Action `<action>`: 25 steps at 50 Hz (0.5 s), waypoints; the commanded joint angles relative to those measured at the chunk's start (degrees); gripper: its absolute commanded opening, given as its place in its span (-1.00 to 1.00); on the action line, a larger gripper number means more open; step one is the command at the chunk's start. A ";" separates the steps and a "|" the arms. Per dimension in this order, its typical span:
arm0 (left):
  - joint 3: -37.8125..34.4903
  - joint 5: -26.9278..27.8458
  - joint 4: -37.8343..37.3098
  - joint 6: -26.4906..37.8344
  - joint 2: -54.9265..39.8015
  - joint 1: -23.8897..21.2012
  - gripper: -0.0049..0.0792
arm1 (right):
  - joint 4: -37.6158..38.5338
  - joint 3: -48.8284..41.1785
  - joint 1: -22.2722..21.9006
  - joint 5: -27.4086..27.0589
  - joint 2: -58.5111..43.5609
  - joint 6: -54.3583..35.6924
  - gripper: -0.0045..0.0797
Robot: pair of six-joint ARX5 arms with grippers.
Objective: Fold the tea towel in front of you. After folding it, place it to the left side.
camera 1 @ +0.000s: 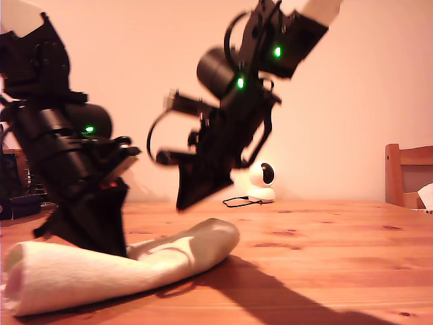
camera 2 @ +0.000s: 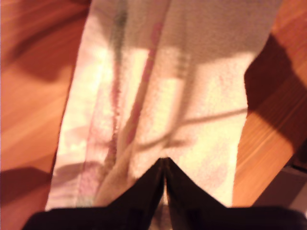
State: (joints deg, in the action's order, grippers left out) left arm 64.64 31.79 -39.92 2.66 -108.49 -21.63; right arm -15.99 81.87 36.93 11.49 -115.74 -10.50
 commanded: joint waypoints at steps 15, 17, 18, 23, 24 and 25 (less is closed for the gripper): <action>-1.44 -1.42 8.26 -11.56 -2.23 -2.54 -0.93 | -7.67 0.15 -4.17 -0.09 15.37 0.02 -0.92; -1.46 -1.42 8.79 -12.96 -2.82 -3.15 -0.93 | -8.52 0.15 -4.85 -0.09 16.85 -0.07 -0.92; -1.46 -1.44 9.01 -13.11 -3.19 -3.50 -0.93 | -8.85 0.15 -5.20 -0.09 17.57 -0.15 -0.92; -1.46 -1.40 10.67 -16.46 -5.33 -5.44 -0.93 | -11.06 0.15 -6.64 -0.09 20.87 -1.38 -0.92; -1.46 -1.40 11.34 -17.03 -5.75 -5.99 -0.93 | -11.63 0.15 -6.88 -0.11 21.44 -1.64 -0.92; -1.46 -1.40 12.04 -17.03 -6.16 -6.40 -0.93 | -12.11 0.15 -7.19 -0.11 21.81 -1.77 -0.92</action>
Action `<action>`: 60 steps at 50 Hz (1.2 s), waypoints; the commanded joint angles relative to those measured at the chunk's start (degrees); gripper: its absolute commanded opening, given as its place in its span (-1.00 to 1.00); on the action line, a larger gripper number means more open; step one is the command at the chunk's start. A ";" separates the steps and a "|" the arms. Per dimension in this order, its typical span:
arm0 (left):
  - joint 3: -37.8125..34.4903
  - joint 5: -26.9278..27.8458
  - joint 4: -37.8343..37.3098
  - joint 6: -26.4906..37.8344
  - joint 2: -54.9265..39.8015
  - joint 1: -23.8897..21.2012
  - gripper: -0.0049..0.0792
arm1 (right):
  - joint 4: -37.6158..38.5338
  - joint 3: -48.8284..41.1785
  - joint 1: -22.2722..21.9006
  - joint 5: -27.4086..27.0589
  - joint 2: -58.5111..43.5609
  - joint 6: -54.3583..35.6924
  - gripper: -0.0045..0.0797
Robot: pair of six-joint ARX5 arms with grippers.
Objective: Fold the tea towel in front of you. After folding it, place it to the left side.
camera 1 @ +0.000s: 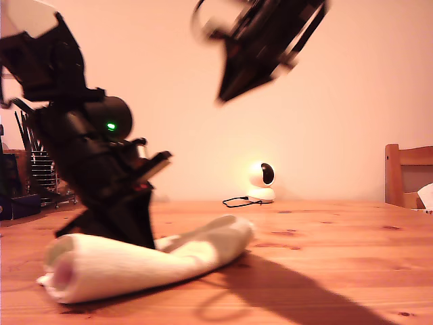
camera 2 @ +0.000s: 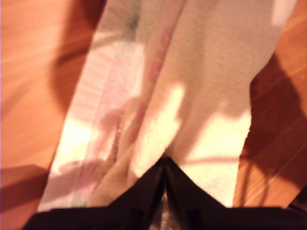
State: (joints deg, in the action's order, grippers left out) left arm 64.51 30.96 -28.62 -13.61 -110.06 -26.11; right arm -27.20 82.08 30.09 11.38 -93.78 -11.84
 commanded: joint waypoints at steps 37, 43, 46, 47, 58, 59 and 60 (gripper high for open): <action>-1.25 3.98 29.64 -23.63 -2.67 -6.29 -0.93 | -12.39 -0.07 -1.70 0.26 1.60 -3.74 -0.89; -1.01 4.09 29.97 -15.76 -1.95 -5.64 -0.93 | -14.84 -0.09 -1.60 0.79 1.70 -4.94 -0.89; -1.01 4.59 29.27 -10.67 -1.95 -5.01 -0.93 | -16.35 -0.09 -1.62 2.25 1.70 -5.25 -0.89; -1.01 4.59 28.96 -8.02 -1.95 -4.81 -0.93 | -16.98 -0.09 -1.62 2.89 1.70 -5.53 -0.89; -0.94 4.48 27.58 10.21 -1.99 -2.73 -0.93 | -21.66 -0.09 -1.16 12.50 1.70 -9.01 -0.89; -0.94 4.31 27.28 12.85 -2.03 -2.54 -0.93 | -22.34 -0.09 -0.81 13.29 1.70 -9.40 -0.89; -0.94 4.02 27.08 14.32 -2.10 -2.38 -0.93 | -22.77 -0.09 -0.57 13.97 1.70 -9.53 -0.89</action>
State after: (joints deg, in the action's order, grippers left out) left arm 64.38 35.33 -1.26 -3.16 -112.97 -29.04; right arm -49.12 82.08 28.40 23.70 -92.07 -20.49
